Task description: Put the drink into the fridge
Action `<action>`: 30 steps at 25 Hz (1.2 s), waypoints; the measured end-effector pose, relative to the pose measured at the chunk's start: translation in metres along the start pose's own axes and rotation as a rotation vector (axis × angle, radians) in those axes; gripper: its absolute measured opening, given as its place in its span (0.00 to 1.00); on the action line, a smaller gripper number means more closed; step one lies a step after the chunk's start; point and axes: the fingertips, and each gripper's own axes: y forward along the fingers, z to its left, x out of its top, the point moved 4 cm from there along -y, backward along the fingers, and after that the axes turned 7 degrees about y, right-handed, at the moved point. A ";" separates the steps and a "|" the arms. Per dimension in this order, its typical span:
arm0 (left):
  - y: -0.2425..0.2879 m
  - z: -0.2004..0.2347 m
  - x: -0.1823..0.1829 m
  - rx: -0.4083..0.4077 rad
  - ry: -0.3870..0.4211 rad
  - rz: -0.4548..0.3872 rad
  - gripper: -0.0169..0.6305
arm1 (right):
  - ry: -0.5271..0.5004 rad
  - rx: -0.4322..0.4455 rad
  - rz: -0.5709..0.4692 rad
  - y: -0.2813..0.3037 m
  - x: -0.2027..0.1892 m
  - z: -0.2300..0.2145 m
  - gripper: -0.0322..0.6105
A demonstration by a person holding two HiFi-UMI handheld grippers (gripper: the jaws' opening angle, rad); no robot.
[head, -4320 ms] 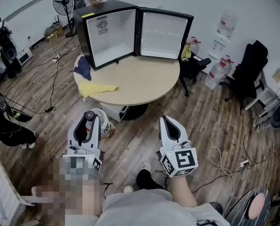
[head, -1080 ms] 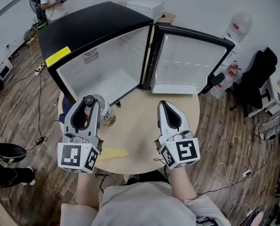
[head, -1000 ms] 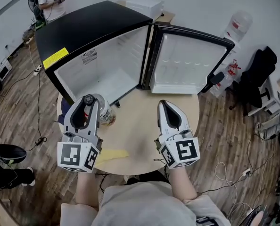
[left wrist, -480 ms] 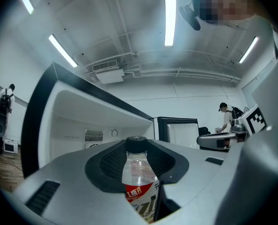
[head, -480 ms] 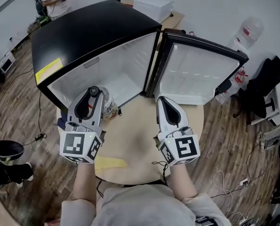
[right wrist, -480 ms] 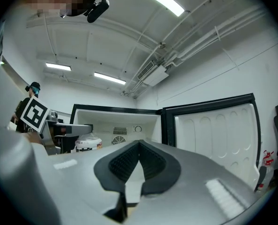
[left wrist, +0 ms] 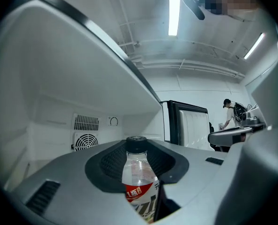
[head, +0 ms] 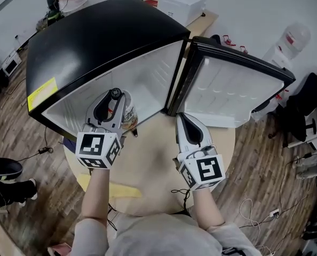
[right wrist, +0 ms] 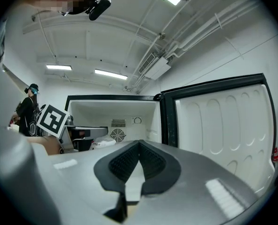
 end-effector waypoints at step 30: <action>0.132 0.003 -0.071 0.066 0.027 0.095 0.24 | 0.014 -0.041 0.081 0.003 -0.027 -0.075 0.07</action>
